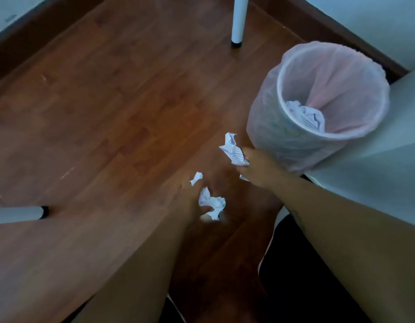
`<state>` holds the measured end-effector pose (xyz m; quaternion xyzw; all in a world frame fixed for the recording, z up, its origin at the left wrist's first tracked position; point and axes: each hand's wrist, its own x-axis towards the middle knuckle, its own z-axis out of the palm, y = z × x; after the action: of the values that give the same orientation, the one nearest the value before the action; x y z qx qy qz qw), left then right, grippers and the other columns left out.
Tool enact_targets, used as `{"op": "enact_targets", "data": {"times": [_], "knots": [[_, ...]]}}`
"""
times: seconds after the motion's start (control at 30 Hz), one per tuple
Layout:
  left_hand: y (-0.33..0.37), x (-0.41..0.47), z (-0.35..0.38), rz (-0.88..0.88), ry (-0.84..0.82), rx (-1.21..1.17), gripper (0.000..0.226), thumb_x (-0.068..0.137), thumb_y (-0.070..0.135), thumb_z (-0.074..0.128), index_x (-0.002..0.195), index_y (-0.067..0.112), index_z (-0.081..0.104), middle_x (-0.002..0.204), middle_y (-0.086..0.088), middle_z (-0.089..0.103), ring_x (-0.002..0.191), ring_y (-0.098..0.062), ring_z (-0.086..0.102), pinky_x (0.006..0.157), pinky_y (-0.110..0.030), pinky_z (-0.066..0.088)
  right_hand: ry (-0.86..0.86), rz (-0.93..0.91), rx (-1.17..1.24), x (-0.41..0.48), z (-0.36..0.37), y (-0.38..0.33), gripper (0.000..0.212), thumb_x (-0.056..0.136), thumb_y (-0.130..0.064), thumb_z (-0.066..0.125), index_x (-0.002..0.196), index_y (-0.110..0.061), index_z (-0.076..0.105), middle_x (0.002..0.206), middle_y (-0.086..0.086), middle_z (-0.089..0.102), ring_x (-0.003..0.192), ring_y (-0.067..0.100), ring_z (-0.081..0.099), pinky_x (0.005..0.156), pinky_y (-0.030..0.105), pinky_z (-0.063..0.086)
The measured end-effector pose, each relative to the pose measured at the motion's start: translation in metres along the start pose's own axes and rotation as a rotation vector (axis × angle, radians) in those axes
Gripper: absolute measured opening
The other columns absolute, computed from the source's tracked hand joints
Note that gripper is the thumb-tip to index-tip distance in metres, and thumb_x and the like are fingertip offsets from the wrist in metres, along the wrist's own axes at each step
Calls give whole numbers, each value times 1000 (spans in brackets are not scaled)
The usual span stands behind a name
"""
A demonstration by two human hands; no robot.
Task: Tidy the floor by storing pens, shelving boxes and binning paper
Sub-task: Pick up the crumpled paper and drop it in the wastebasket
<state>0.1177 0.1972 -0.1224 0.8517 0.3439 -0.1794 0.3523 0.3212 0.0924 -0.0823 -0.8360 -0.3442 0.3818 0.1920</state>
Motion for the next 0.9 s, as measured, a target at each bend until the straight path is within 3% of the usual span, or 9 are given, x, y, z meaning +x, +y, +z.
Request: {"op": "enact_targets", "data": {"times": [0.13,0.3,0.43,0.57,0.63,0.7,0.73,0.8,0.9], "knots": [[13,-8,42,-7,-147,151,90,73,48,80,146,24,32,147,-13,26,131,-36,38,106,-43,40,1,27,-58,-10,19,25,18,83,-18,60,101,-20,59,90,-6,64,83,17,63,70,30,48],[-2,-4,74,-3,-12,135,71,80,41,72,141,30,36,140,-9,40,117,-29,51,88,-32,43,-140,137,299,-17,49,43,30,88,-12,63,117,-19,61,106,-7,64,98,12,62,66,11,45],[-17,4,73,-4,8,-52,78,71,55,76,136,34,39,135,-3,45,117,-26,53,90,-32,46,-275,294,544,-13,88,30,31,86,-19,66,117,-19,61,106,-3,68,104,14,63,91,30,50],[-45,2,64,-30,42,-104,89,56,70,74,131,44,35,133,0,48,114,-23,55,96,-41,50,-288,337,606,-8,106,20,28,90,-18,62,118,-18,59,102,-3,65,88,5,59,70,18,45],[-62,3,66,7,54,-58,86,66,74,67,134,25,46,127,-8,55,110,-27,58,101,-31,42,-269,328,600,-6,113,15,27,91,-15,63,117,-14,58,102,-1,64,84,3,57,66,15,42],[-76,10,73,40,30,-18,85,79,75,54,117,-1,62,111,-15,63,104,-29,64,96,-13,29,-251,298,563,-4,123,10,26,88,-10,65,113,-7,60,99,3,64,85,9,58,68,18,43],[-86,14,81,75,21,-39,90,79,79,46,109,-3,66,106,-12,64,102,-26,64,94,-12,28,-253,295,560,-4,130,7,23,85,-9,67,107,-6,61,95,4,63,86,12,58,71,22,44],[-92,9,88,70,-84,-57,107,66,93,40,121,4,61,117,-7,56,115,-25,55,106,-23,29,-270,306,574,-4,143,1,15,82,-9,70,95,-13,61,84,-2,61,83,13,58,74,26,44],[-75,-11,75,-30,12,-124,90,56,69,76,131,31,47,129,0,50,116,-18,50,100,-38,44,-273,408,629,-5,154,-1,16,83,-8,67,98,-11,64,88,2,64,84,16,60,73,28,45]]}}
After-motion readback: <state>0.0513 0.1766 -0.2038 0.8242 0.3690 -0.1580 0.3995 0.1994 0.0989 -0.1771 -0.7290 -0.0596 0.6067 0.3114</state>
